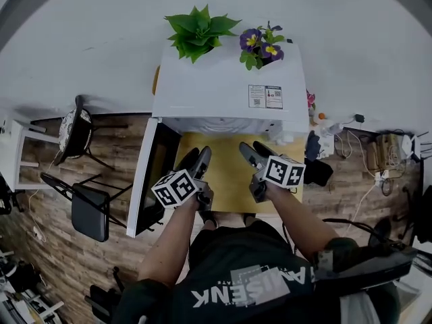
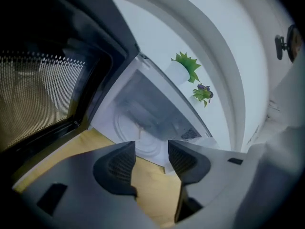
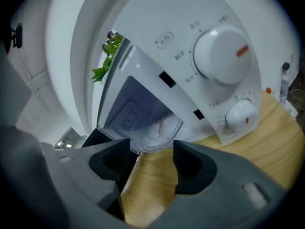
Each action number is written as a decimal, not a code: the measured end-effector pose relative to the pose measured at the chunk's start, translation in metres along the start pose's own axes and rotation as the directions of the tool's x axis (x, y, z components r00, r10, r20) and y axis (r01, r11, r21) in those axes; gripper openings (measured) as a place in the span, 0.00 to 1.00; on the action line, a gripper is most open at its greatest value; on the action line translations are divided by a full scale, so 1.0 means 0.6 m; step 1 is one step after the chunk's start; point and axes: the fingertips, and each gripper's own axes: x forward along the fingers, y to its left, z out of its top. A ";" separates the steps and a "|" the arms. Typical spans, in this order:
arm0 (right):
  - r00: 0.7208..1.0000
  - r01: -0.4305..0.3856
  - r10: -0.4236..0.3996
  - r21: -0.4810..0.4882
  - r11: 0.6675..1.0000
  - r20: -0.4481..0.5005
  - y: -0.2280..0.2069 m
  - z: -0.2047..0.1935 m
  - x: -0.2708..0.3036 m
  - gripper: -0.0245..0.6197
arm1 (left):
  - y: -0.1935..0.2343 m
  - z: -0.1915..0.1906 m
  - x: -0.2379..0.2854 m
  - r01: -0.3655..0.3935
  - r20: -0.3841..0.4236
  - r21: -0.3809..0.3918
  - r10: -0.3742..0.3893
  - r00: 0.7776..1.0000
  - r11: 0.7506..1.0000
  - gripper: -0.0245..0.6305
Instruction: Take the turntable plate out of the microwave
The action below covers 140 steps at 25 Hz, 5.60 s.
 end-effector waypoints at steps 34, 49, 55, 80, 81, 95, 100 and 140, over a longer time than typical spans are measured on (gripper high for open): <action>0.976 0.120 -0.197 0.532 0.838 0.091 -0.119 -0.025 0.179 0.51 | 0.142 -0.052 0.198 -0.021 -0.052 -0.445 -0.002 0.999 0.895 0.43; 0.964 0.151 -0.243 0.539 0.829 0.105 -0.125 -0.034 0.169 0.49 | 0.124 -0.055 0.191 -0.036 -0.106 -0.371 -0.004 0.994 0.928 0.32; 0.972 0.141 -0.218 0.524 0.840 0.088 -0.118 -0.058 0.151 0.49 | 0.113 -0.070 0.167 -0.007 -0.111 -0.384 -0.039 0.993 0.924 0.22; 0.999 0.003 -0.014 0.279 0.960 0.039 -0.076 -0.111 0.096 0.24 | 0.102 -0.170 0.040 0.019 -0.155 -0.428 -0.094 0.983 0.903 0.17; 0.999 -0.002 -0.008 0.270 0.963 0.037 -0.075 -0.114 0.091 0.24 | 0.098 -0.175 0.035 0.026 -0.159 -0.412 -0.100 0.982 0.911 0.17; 0.997 -0.074 0.076 0.194 0.978 -0.007 -0.037 -0.128 0.030 0.22 | 0.047 -0.181 -0.024 0.099 -0.115 -0.263 -0.133 0.984 0.960 0.19; 0.996 -0.087 0.091 0.181 0.980 -0.010 -0.034 -0.111 0.014 0.21 | 0.024 -0.180 -0.021 0.112 -0.096 -0.259 -0.141 0.985 0.959 0.20; 0.968 -0.119 0.113 0.013 0.993 0.225 0.251 -0.096 -0.209 0.20 | -0.160 -0.089 -0.275 0.382 -0.160 -0.067 -0.388 0.908 0.922 0.22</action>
